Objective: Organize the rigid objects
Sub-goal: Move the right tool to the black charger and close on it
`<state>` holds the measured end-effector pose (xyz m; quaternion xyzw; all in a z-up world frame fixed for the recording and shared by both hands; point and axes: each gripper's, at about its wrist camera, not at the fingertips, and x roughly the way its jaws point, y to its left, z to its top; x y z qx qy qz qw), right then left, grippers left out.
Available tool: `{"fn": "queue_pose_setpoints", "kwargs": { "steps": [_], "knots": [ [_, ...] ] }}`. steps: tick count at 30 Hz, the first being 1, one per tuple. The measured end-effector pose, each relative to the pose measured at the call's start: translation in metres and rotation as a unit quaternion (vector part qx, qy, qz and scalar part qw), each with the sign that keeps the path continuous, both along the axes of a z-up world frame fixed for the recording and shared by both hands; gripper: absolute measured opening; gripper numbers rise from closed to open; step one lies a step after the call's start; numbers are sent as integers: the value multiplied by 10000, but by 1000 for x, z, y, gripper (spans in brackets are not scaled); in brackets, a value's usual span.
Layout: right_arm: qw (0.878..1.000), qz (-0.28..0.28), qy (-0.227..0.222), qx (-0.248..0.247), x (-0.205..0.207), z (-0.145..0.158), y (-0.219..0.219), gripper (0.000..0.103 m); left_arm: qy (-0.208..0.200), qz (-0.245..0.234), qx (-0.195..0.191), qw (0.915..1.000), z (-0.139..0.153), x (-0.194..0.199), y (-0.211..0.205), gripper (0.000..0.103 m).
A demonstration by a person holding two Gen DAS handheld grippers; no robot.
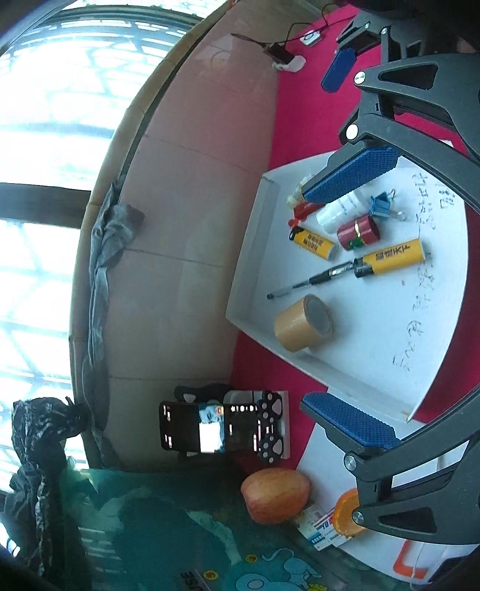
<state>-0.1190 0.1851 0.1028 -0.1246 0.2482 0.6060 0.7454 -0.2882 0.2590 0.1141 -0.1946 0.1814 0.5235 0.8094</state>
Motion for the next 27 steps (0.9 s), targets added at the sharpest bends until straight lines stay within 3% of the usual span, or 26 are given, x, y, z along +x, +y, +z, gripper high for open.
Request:
{"fn": "queue_pose_setpoints", "kwargs": {
  "steps": [12, 15, 21, 27],
  "knots": [
    [9983, -534, 240, 26, 49, -4, -25, 103, 159, -470, 60, 9988, 3, 34, -21, 103],
    [9974, -614, 390, -12, 69, -6, -37, 103, 260, -770, 163, 9966, 1, 48, -33, 103],
    [9915, -1152, 607, 39, 119, -12, -75, 103, 439, -1408, 124, 9890, -10, 85, -54, 103],
    [9854, -1549, 708, -22, 162, -25, -107, 103, 565, -2270, 66, 9722, -22, 122, -85, 103]
  ]
}}
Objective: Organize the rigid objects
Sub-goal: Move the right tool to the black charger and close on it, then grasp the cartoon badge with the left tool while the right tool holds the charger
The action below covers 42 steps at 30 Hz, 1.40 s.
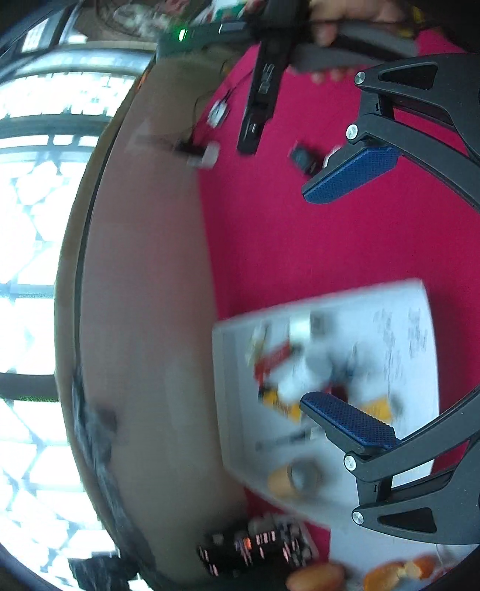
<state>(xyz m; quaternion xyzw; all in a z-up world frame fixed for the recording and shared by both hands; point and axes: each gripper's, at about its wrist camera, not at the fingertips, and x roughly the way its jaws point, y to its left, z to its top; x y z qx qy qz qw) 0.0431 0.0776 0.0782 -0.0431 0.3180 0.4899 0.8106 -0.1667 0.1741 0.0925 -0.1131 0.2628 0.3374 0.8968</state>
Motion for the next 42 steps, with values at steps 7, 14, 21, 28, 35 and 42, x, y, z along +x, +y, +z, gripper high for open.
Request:
{"fn": "queue_pose_setpoints", "kwargs": {
  "steps": [7, 14, 21, 28, 35, 42],
  "knots": [
    [9995, 211, 124, -182, 15, -23, -8, 103, 101, -466, -316, 9984, -19, 23, -7, 103],
    [9955, 722, -340, -501, -5, -39, 10, 102, 446, -1241, -437, 9903, -33, 52, -31, 103],
    [9916, 1005, -6, -812, 6, -58, 25, 65, 874, -1569, -604, 9819, -55, 83, -41, 103],
    [9884, 1242, -42, -869, 3, -59, 23, 61, 1072, -1805, -777, 9746, -67, 109, -35, 103],
    [9870, 1152, -286, -1083, 2, -60, 20, 59, 990, -1929, -850, 9725, -69, 118, -36, 103],
    [9960, 552, 482, -509, 42, -64, -26, 59, 1258, -2052, -699, 9681, -74, 132, -39, 53]
  ]
}}
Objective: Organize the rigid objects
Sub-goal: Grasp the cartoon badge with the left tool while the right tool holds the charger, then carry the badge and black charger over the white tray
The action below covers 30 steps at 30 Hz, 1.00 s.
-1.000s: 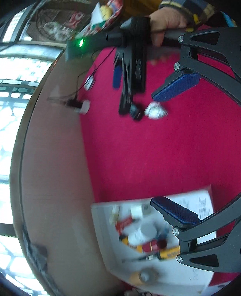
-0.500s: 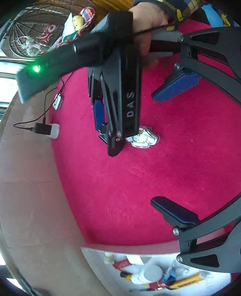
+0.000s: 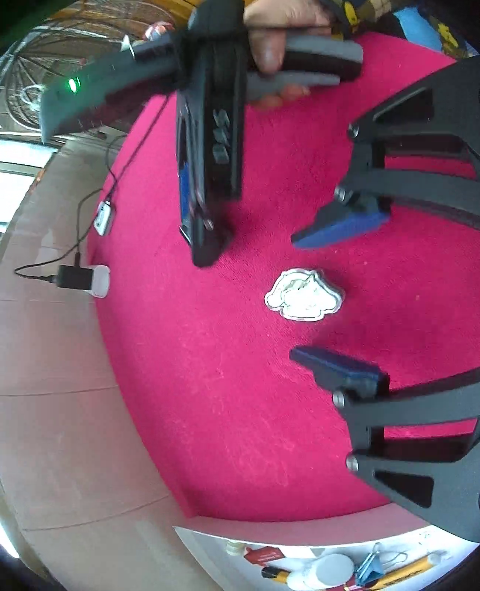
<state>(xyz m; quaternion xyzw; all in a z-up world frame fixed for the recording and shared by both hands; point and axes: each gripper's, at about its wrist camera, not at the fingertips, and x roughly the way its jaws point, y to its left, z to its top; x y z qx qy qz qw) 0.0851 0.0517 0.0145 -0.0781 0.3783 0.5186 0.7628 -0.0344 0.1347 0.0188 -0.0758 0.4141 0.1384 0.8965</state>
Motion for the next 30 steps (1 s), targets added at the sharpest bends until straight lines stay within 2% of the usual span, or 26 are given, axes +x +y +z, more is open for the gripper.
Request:
{"fn": "queue_pose_setpoints", "kwargs": {
  "steps": [5, 10, 11, 12, 15, 21, 30],
  "knots": [
    [10000, -15, -16, -17, -1, 0, 1, 59, 63, -16, 128, 9999, -3, 7, -4, 53],
    [10000, -10, 16, 11, -1, 1, -1, 59, 39, -13, 45, 10000, -2, 11, -1, 53],
    [10000, -11, 17, 16, -1, 1, -1, 59, 0, -21, 25, 10000, -2, 10, -1, 31],
    [10000, -12, 6, 17, -1, 1, -2, 59, -54, 9, 21, 10000, 0, 5, -2, 28],
    [9999, -54, -72, 47, -5, 4, -5, 59, -282, 242, 17, 9993, 7, -5, 2, 28],
    [9993, -113, -132, 321, -9, 15, -15, 59, -762, 351, 25, 9965, 31, -27, -9, 28],
    [9948, -367, -412, 858, -22, 58, -35, 59, -1229, 506, 75, 9911, 65, -60, -14, 28]
  ]
}}
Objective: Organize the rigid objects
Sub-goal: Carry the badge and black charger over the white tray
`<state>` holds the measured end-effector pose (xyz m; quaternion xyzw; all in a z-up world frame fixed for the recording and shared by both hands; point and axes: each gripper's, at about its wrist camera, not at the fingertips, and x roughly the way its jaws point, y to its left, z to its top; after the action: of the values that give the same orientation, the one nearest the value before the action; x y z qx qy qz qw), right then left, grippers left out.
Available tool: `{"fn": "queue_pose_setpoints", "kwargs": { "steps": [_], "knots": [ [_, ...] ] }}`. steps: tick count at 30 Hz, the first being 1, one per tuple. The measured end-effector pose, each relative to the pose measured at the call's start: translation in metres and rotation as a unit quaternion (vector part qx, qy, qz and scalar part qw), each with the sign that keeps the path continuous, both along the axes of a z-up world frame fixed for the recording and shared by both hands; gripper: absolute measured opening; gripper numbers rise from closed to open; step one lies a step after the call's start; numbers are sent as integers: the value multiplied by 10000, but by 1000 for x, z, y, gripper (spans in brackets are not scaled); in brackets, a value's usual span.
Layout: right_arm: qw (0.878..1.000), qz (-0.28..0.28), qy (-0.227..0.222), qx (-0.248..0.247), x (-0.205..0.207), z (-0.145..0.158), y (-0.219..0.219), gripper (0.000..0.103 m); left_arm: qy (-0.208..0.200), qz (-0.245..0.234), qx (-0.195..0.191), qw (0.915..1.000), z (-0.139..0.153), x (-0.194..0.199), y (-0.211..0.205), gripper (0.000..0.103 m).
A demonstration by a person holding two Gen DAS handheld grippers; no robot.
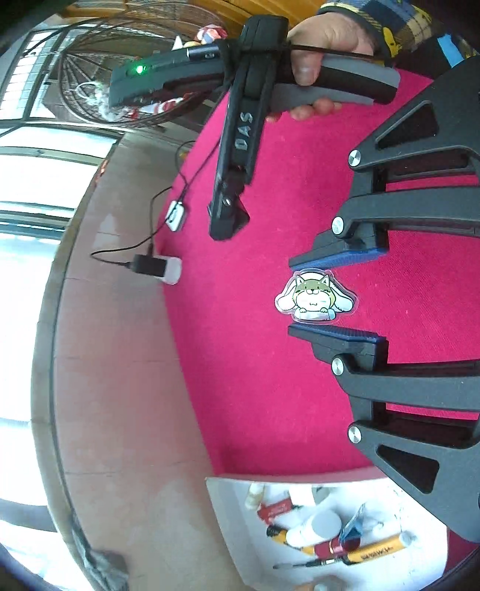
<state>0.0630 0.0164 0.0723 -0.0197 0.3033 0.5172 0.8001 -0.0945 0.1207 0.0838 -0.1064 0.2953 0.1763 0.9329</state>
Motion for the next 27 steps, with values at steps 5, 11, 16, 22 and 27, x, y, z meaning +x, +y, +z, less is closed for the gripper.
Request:
{"fn": "queue_pose_setpoints", "kwargs": {
  "steps": [5, 11, 16, 22, 27],
  "knots": [
    [9996, 80, -146, 226, -7, 21, -3, 59, -203, 113, 86, 9997, 15, -9, 2, 28],
    [9985, 158, -298, 443, -17, 41, -7, 59, -343, 246, 173, 9990, 24, -19, 4, 28],
    [9975, 246, -365, 548, -25, 53, -6, 59, -453, 331, 186, 9983, 30, -25, 7, 28],
    [9968, 354, -432, 580, -35, 60, -3, 59, -580, 403, 194, 9973, 37, -35, 12, 28],
    [9962, 466, -500, 544, -46, 64, 5, 59, -674, 535, 195, 9961, 40, -45, 16, 28]
  ]
}}
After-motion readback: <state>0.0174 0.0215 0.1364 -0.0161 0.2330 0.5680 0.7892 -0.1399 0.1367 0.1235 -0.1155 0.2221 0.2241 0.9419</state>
